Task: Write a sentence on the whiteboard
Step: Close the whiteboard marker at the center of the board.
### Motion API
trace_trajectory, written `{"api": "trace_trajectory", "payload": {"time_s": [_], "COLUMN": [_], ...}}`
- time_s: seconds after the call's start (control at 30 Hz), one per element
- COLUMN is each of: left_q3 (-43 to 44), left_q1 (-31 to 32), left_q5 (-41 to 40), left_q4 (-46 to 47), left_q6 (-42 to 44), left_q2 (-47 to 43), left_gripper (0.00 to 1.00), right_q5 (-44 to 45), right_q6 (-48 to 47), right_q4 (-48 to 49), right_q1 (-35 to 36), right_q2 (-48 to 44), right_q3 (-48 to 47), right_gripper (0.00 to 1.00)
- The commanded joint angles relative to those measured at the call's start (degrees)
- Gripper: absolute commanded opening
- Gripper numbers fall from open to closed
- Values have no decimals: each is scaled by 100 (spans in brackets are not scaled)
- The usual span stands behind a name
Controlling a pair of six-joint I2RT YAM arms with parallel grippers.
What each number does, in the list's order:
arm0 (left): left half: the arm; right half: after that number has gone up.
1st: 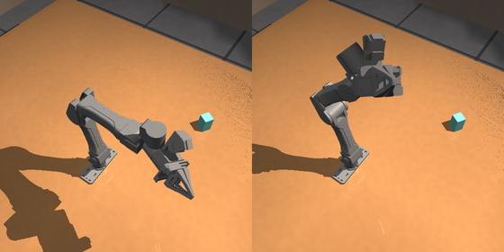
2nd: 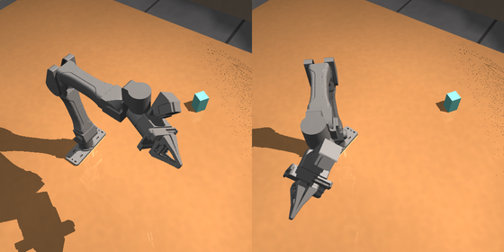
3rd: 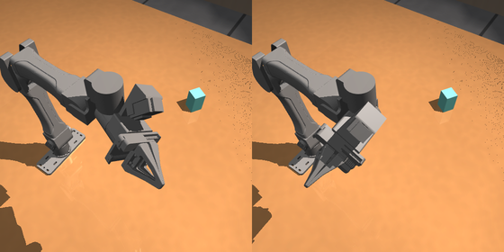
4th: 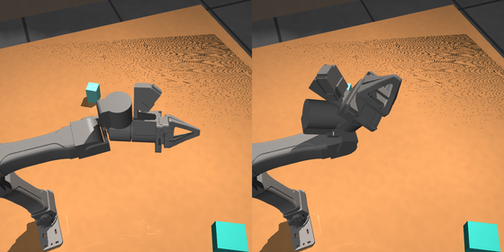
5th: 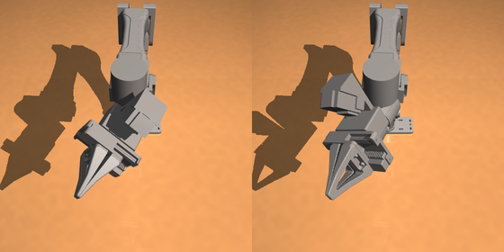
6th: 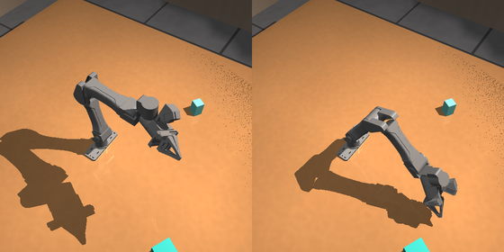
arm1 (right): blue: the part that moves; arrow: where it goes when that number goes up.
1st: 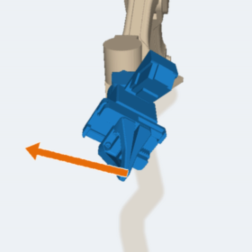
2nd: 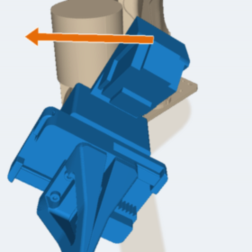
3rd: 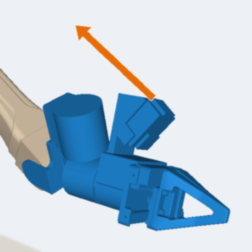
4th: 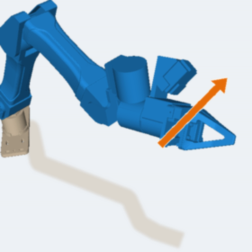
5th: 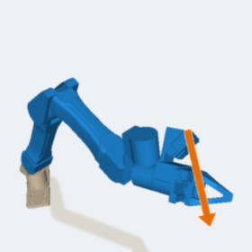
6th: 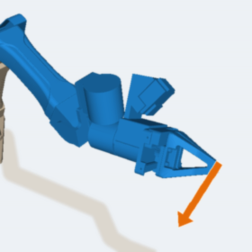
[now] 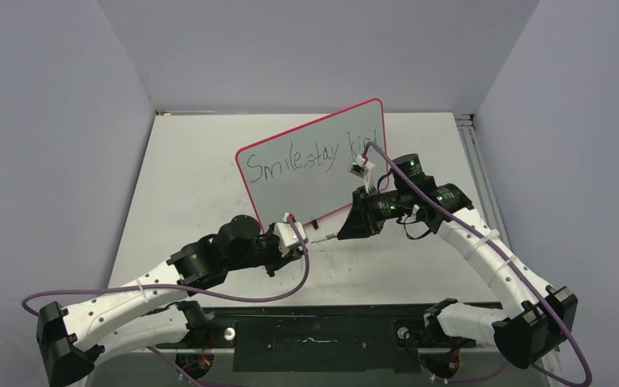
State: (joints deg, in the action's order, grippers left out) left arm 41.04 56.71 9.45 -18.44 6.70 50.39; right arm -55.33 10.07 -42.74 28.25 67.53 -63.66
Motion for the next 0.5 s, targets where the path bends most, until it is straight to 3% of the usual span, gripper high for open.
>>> {"api": "trace_trajectory", "payload": {"time_s": [0.0, 0.47], "left_q3": [-8, -8], "left_q1": [50, 139], "left_q5": [40, 40], "left_q4": [372, 359], "left_q6": [95, 130], "left_q2": [-160, -232], "left_gripper": [0, 0], "right_q5": [-347, -306], "right_q6": [-143, -219], "right_q4": [38, -94], "right_q1": [45, 231], "right_q2": [-62, -17], "right_q3": [-27, -67], "right_gripper": [5, 5]}}
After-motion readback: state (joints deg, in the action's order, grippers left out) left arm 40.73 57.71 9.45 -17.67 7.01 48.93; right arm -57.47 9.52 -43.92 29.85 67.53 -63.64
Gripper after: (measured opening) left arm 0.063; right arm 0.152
